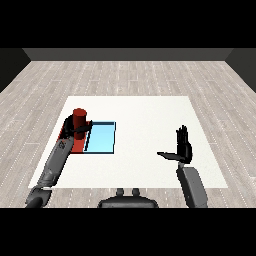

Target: Pick the red can and put it in the red box

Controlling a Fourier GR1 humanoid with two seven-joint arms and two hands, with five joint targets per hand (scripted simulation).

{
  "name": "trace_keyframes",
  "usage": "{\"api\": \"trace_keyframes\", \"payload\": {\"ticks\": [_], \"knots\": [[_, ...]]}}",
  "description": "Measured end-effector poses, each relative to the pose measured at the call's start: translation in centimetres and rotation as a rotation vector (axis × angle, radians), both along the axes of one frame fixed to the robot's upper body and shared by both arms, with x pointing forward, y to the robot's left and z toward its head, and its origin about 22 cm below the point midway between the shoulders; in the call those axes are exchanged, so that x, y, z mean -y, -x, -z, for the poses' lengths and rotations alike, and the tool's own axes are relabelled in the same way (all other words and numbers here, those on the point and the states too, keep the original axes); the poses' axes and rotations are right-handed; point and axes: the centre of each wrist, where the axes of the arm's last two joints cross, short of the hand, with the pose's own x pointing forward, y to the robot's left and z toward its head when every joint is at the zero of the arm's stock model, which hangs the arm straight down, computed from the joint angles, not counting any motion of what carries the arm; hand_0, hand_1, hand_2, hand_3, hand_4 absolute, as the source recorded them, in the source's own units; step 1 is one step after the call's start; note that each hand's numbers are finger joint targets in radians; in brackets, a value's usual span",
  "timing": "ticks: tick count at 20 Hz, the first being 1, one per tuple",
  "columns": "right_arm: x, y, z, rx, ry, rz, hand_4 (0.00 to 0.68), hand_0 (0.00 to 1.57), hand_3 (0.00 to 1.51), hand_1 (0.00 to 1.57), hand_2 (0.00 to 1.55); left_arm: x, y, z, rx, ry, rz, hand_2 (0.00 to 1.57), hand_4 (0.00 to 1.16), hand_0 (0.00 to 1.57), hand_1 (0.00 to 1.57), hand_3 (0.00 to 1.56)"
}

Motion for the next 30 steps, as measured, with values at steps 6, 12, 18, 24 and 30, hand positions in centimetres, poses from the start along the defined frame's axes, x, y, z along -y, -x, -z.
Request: {"api": "trace_keyframes", "payload": {"ticks": [6, 12, 18, 24, 30], "knots": [[0.3, -0.6, 0.7, 0.022, 0.014, -0.009, 0.000, 0.00, 0.00, 0.00, 0.00, -5.2, 0.3, 4.8, -0.132, -0.017, -0.152, 1.57, 1.06, 1.57, 1.57, 1.49], [0.7, -0.3, 0.6, 0.071, 0.039, -0.015, 0.000, 0.00, 0.00, 0.00, 0.00, -7.3, 0.4, 7.6, -0.295, -0.078, -0.281, 0.75, 0.83, 0.70, 0.70, 0.83], [0.6, -0.2, 0.4, 0.105, 0.055, -0.008, 0.000, 0.00, 0.00, 0.00, 0.00, -8.3, 1.3, 9.5, -0.446, -0.108, -0.367, 0.76, 0.67, 0.76, 0.76, 0.00], [0.2, -0.2, 0.4, 0.128, 0.047, -0.020, 0.000, 0.00, 0.00, 0.00, 0.00, -9.0, 1.6, 9.8, -0.545, -0.098, -0.327, 0.00, 0.64, 0.00, 0.00, 0.00], [-0.1, -0.1, 0.1, 0.153, 0.037, -0.042, 0.000, 0.00, 0.00, 0.00, 0.00, -9.2, 1.5, 9.5, -0.683, -0.201, -0.300, 0.00, 0.00, 0.00, 0.00, 0.00]]}}
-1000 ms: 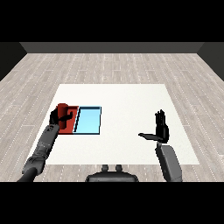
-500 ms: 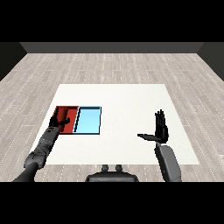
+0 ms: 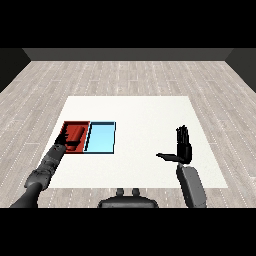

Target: Pick the red can and put it in the red box

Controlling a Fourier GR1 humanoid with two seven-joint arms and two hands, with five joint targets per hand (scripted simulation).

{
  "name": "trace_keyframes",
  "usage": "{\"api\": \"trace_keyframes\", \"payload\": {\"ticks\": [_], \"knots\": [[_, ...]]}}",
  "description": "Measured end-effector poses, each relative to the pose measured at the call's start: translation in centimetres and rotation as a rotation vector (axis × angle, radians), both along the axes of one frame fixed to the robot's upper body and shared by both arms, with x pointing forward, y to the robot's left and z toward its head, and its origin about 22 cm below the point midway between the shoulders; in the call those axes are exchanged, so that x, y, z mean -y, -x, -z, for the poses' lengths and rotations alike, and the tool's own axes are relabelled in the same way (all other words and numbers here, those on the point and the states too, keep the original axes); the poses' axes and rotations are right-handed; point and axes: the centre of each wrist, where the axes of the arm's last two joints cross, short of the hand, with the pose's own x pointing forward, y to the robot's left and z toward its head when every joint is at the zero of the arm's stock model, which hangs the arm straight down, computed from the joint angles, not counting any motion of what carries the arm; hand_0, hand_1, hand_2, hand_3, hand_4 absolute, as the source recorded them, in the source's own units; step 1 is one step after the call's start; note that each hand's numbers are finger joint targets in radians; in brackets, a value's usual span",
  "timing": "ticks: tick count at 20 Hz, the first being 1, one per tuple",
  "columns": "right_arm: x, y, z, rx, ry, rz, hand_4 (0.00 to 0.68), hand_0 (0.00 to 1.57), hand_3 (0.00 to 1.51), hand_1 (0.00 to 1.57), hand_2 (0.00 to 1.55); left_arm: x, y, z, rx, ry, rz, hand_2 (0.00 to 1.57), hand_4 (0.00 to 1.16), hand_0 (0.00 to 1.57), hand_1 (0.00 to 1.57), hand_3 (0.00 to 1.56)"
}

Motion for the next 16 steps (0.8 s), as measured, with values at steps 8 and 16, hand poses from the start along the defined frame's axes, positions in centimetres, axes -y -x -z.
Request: {"api": "trace_keyframes", "payload": {"ticks": [8, 16], "knots": [[0.0, 0.4, -0.8, 0.033, -0.001, -0.010, 0.000, 0.00, 0.00, 0.00, 0.00, -0.3, -0.5, -0.9, 0.165, 0.070, -0.091, 0.00, 0.00, 0.00, 0.00, 0.00], [-0.2, 0.9, -0.7, 0.028, -0.012, -0.046, 0.000, 0.00, 0.00, 0.00, 0.00, 2.7, -3.7, -4.4, 0.803, 0.335, 0.071, 0.00, 0.00, 0.00, 0.00, 0.00]]}}
